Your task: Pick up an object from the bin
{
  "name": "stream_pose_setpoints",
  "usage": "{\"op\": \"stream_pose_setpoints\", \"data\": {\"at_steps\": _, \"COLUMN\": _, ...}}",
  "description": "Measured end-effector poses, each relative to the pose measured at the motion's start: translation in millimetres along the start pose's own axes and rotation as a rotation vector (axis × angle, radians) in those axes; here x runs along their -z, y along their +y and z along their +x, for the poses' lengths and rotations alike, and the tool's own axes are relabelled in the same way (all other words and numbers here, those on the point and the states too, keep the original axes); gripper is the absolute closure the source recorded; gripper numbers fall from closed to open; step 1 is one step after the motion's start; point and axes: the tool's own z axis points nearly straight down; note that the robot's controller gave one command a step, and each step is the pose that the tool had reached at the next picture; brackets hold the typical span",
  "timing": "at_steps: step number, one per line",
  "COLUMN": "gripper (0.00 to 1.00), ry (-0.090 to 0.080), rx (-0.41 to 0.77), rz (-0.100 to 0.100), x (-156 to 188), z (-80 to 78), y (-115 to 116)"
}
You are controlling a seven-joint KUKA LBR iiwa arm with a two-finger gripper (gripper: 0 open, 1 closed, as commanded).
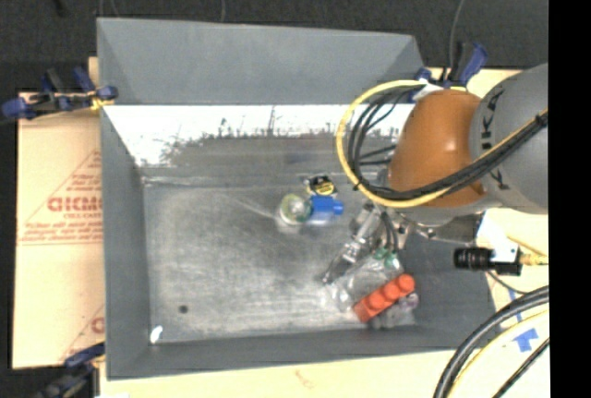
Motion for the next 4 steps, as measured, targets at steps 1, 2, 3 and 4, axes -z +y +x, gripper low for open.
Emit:
{"op": "stream_pose_setpoints", "data": {"at_steps": 1, "gripper": 0.0, "ry": -0.009, "rx": 0.345, "rz": -0.003, "x": -87, "z": 7.5, "y": -32}}
{"op": "stream_pose_setpoints", "data": {"at_steps": 2, "gripper": 1.0, "ry": -0.015, "rx": 0.343, "rz": -0.01, "x": -85, "z": 6.4, "y": -29}}
{"op": "stream_pose_setpoints", "data": {"at_steps": 3, "gripper": 0.0, "ry": -0.004, "rx": 0.34, "rz": -0.003, "x": -88, "z": 8.7, "y": -33}}
{"op": "stream_pose_setpoints", "data": {"at_steps": 4, "gripper": 0.0, "ry": 0.002, "rx": 0.613, "rz": -0.007, "x": -88, "z": -62.1, "y": -48}}
